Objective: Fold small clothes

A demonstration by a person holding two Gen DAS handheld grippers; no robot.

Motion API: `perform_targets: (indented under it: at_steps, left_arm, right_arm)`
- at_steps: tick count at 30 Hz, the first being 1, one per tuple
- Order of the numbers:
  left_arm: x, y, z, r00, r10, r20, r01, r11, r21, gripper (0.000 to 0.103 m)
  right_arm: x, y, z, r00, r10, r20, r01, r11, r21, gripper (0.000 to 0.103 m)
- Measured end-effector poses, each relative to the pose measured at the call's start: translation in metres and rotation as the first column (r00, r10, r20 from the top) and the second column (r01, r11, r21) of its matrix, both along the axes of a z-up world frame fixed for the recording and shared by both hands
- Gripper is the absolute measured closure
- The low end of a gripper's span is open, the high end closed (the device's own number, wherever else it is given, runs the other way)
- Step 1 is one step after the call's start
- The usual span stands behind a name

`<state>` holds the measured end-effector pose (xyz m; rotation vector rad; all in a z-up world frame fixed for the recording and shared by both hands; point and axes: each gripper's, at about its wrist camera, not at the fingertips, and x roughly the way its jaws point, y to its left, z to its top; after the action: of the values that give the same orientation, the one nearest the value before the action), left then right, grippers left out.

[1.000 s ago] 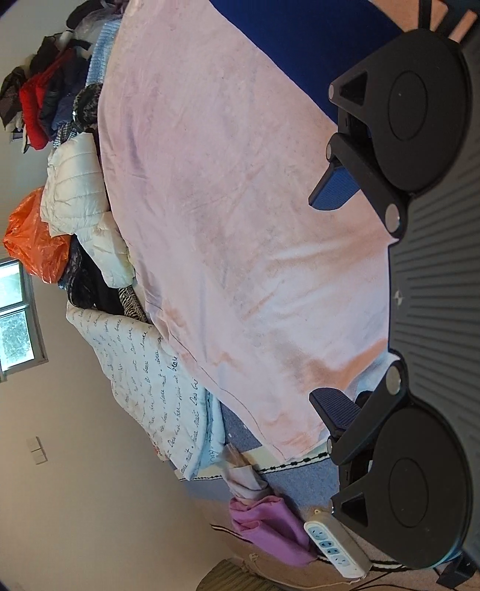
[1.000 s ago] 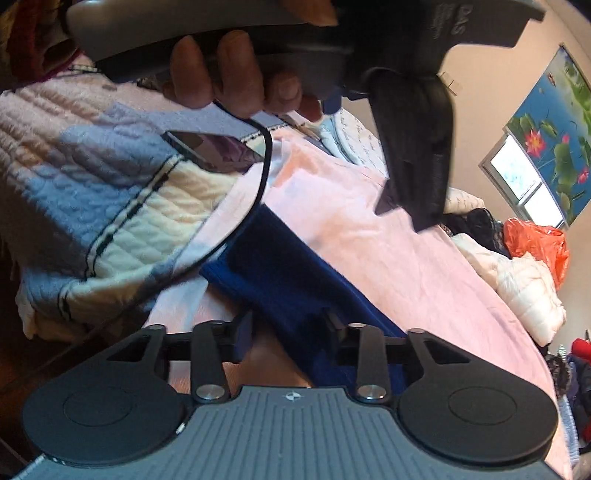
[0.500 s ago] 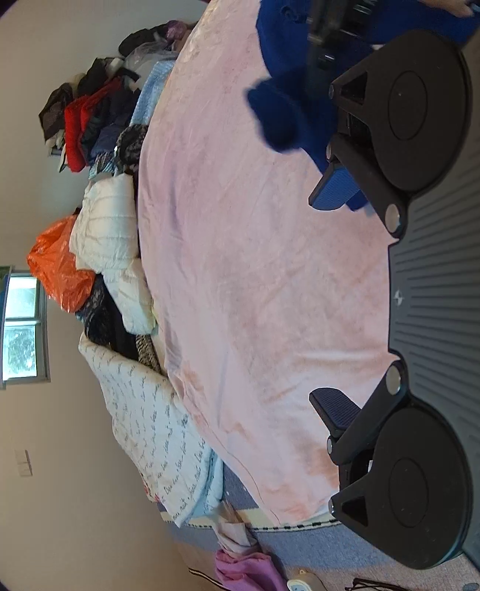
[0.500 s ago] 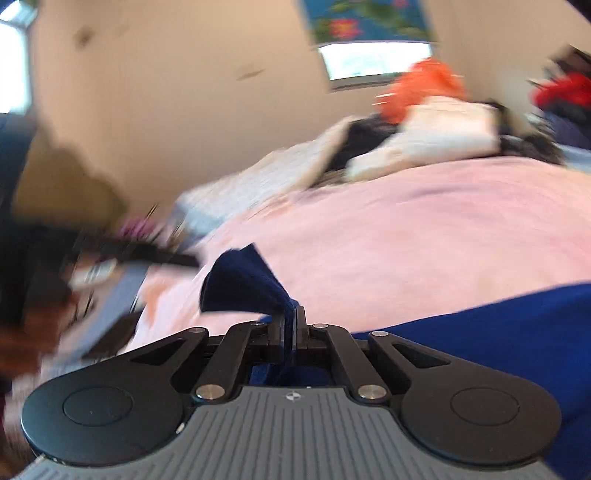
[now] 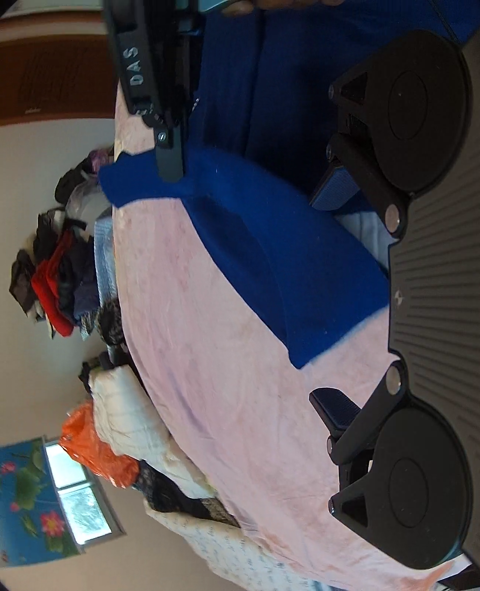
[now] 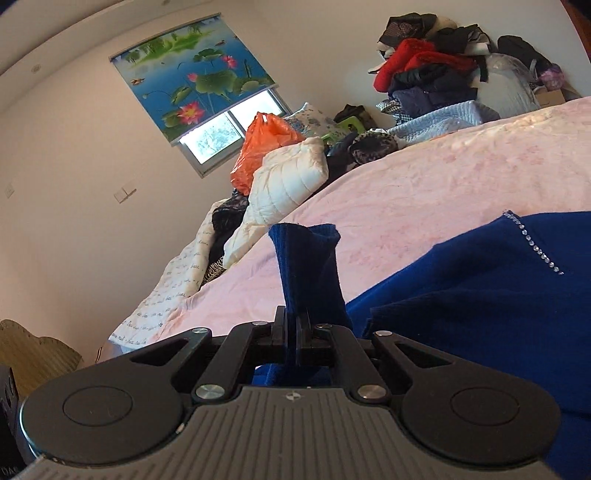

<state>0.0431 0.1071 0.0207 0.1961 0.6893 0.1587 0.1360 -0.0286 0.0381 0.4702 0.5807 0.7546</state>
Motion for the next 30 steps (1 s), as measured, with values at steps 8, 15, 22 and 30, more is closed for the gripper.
perform_targets:
  at_steps: [8, 15, 22, 30]
  left_arm:
    - [0.035, -0.035, -0.026, 0.994, 0.103, 0.042, -0.108, 0.978, 0.178, 0.0]
    - [0.053, -0.032, -0.02, 0.985, 0.161, 0.059, -0.169, 0.968, 0.186, 0.0]
    - [0.067, -0.034, -0.018, 0.984, 0.174, 0.044, -0.179, 0.97, 0.166, 0.0]
    - [0.077, -0.043, -0.015, 0.984, 0.169, 0.049, -0.175, 0.97, 0.171, 0.0]
  right_arm:
    - [-0.003, -0.02, 0.012, 0.999, -0.008, 0.032, 0.008, 1.0, 0.0, 0.097]
    - [0.016, -0.046, 0.02, 0.998, -0.058, 0.037, 0.056, 0.997, 0.045, 0.097]
    - [0.03, -0.063, 0.028, 0.994, -0.098, 0.057, 0.095, 0.994, 0.046, 0.097]
    - [0.036, -0.091, 0.034, 0.983, -0.165, 0.079, 0.161, 0.986, 0.053, 0.097]
